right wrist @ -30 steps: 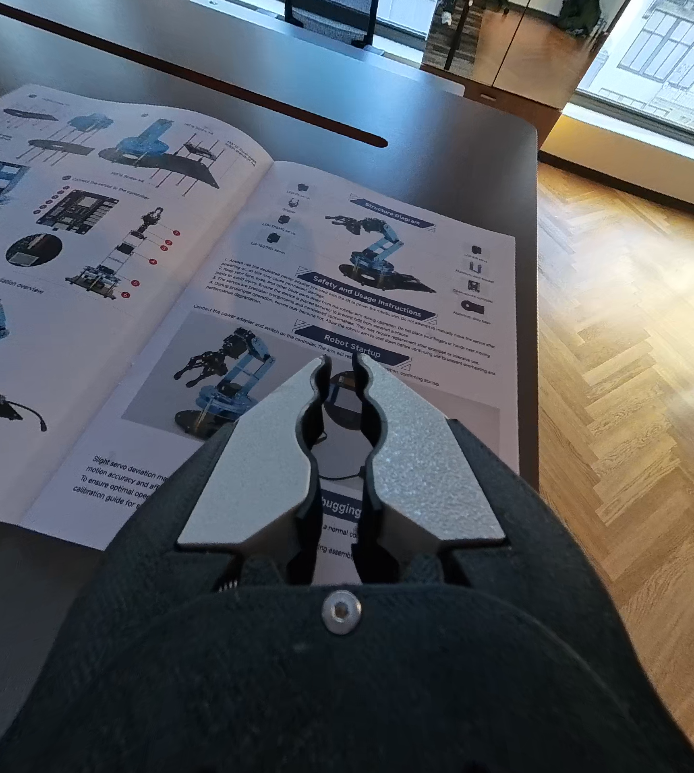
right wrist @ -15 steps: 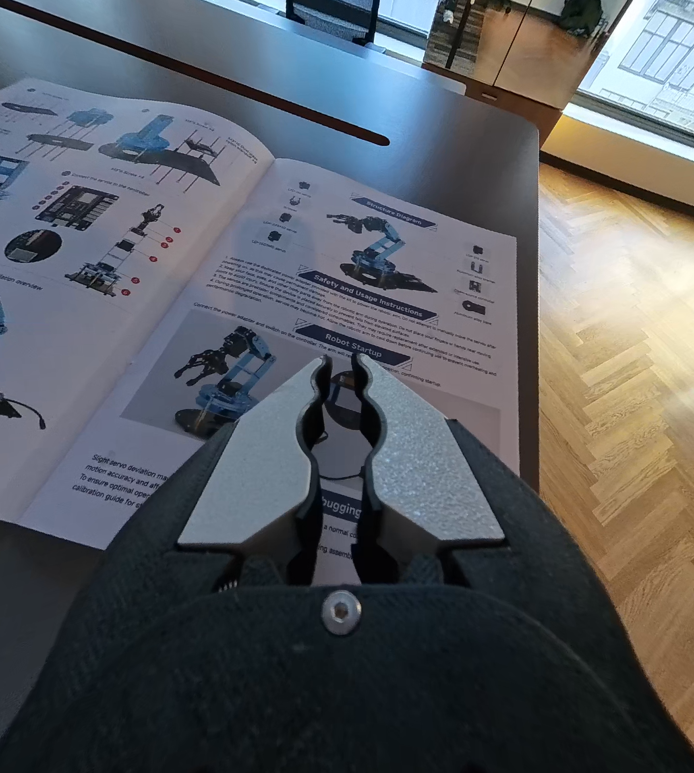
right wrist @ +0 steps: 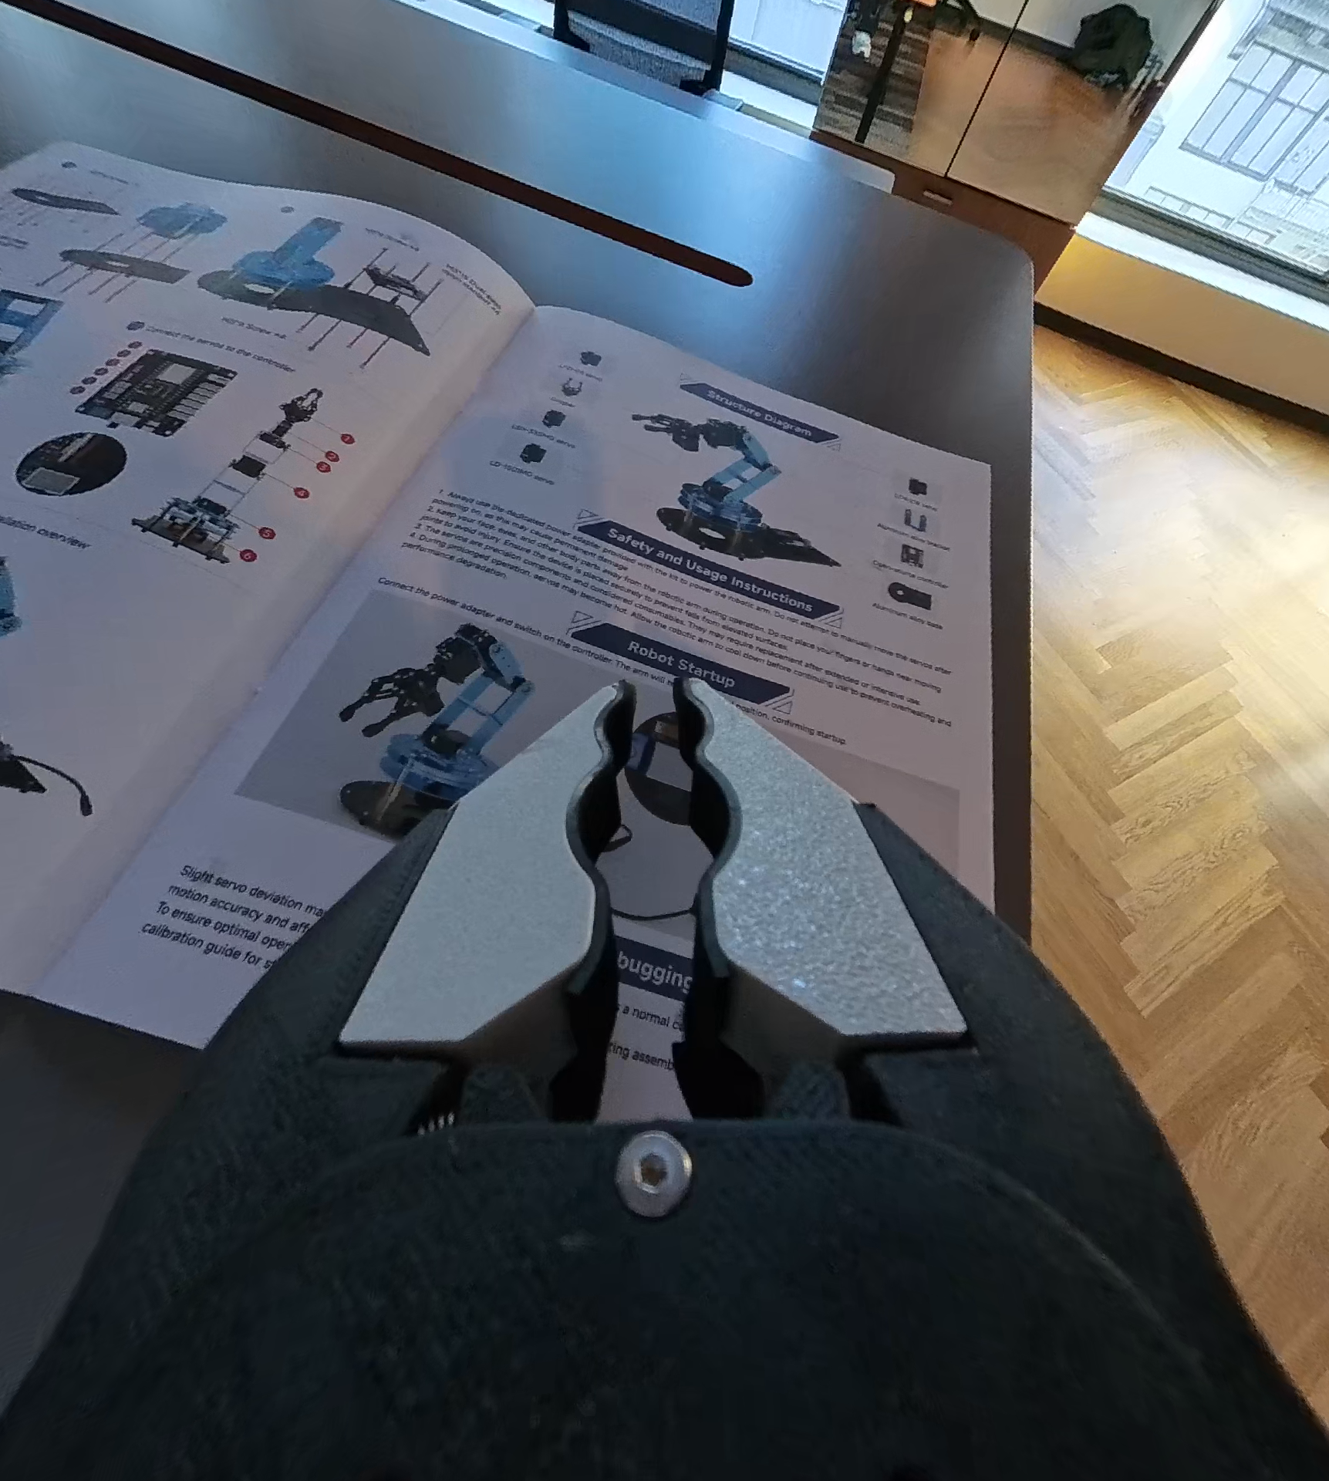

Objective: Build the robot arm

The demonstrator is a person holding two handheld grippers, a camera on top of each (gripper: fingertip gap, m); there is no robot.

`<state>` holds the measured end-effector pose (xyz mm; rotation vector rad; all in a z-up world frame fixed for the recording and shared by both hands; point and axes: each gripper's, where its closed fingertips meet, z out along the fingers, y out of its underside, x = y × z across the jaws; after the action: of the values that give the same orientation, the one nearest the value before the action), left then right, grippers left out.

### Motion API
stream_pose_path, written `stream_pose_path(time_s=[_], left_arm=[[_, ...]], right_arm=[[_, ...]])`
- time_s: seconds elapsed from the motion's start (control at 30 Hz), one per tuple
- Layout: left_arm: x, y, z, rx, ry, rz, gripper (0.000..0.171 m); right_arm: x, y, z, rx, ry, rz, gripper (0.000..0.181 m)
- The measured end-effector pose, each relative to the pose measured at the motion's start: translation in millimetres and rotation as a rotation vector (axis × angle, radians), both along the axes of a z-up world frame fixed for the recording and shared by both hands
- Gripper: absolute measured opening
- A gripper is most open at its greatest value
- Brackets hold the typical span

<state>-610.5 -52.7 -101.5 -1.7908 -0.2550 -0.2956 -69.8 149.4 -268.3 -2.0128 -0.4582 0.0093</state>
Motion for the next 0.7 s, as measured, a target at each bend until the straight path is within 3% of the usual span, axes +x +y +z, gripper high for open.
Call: stream_pose_path(time_s=[0.27, 0.4, 0.5, 0.57, 0.7], left_arm=[[-23, -21, 7, 0.069, -0.030, -0.004, 0.042], [-55, -36, 2, 0.089, 0.001, 0.011, 0.044], [-87, -43, -3, 0.091, 0.003, 0.007, 0.045], [-112, -45, -3, 0.112, 0.001, 0.001, 0.045], [-172, -43, -14, 0.102, 0.015, -0.024, 0.047]], right_arm=[[-4, 0, 10, 0.083, -0.034, 0.028, 0.012], [-7, 0, 20, 0.139, -0.031, 0.051, 0.019], [-9, -4, 44, 0.199, -0.074, 0.042, 0.026], [-30, -11, 69, 0.233, -0.055, 0.084, 0.030], [-123, -36, 108, 0.221, 0.124, 0.271, 0.042]])
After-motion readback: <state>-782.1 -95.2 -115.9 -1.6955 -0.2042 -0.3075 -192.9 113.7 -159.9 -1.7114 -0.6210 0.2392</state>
